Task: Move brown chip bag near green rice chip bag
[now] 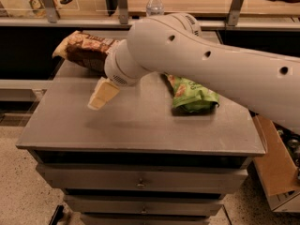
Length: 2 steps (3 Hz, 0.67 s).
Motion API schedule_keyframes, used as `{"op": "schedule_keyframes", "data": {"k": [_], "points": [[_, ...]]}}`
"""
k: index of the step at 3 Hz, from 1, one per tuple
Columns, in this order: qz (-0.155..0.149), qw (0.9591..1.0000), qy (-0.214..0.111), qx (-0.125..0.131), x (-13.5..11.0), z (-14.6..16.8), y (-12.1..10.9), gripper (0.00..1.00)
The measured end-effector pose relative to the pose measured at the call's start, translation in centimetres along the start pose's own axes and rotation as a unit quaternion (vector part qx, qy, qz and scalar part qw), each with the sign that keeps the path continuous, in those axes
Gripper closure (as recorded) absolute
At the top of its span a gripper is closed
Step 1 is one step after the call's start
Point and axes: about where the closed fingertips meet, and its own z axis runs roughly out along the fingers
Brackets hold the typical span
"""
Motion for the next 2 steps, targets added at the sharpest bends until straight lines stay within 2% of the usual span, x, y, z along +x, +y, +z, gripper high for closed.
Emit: {"op": "schedule_keyframes", "data": {"k": [2], "points": [[-0.017,0.9997,0.011,0.017,-0.7,2.3,-2.8,0.0]]}}
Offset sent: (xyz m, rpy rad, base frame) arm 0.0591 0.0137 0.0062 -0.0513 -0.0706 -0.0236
